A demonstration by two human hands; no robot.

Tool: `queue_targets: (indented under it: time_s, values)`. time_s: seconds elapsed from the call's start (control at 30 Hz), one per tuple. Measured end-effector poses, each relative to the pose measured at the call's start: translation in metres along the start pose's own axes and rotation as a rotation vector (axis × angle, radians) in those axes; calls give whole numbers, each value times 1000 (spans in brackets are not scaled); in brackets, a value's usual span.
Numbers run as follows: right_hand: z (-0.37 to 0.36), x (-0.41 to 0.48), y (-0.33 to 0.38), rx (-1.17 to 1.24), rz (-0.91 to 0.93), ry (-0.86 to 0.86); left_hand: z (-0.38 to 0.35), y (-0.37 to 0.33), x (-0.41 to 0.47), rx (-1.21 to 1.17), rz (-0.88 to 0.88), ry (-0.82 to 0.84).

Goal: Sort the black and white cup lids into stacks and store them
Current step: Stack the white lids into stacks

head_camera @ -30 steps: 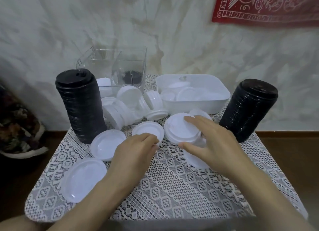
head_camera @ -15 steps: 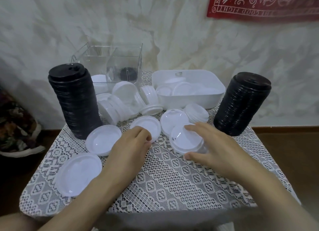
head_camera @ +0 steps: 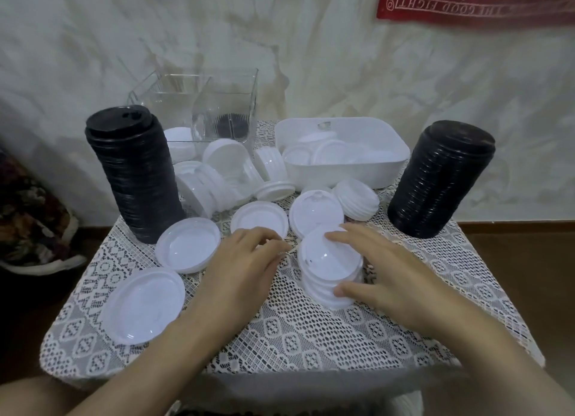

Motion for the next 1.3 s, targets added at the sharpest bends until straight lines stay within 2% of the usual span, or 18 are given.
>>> queue_targets:
  time_s: [0.17, 0.37, 0.57, 0.73, 0.9, 1.03, 1.13, 1.3]
  values:
    - [4, -2, -6, 35, -8, 18, 2, 0, -3, 10, -18, -52]
    - [-9, -8, -2, -78, 12, 104, -3, 1, -5, -36, -26, 15]
    - [-16, -4, 12, -143, 50, 76, -2, -12, -2, -68, -83, 21]
    - [-15, 0, 23, -94, 60, 21, 2, -11, 3, -103, -26, -5]
    - [-23, 3, 25, -85, 85, 13, -10, -9, -2, -140, 82, 138]
    - [-14, 4, 14, 30, 53, 16, -17, -11, -6, -134, 105, 244]
    - [0, 9, 5, 44, 27, -46, -20, -11, -7, -141, 106, 297]
    - [22, 26, 0, 79, -17, -299, -31, -13, -13, -79, 64, 378]
Point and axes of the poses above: each hand's wrist, its own x-axis towards the middle knuckle, its own z-axis out of the back of the hand, y = z × x, the point moved 10 cm from there along x, towards the middle knuckle, and after that the axes turned 7 degrees about -y, right-handed, at the moved point
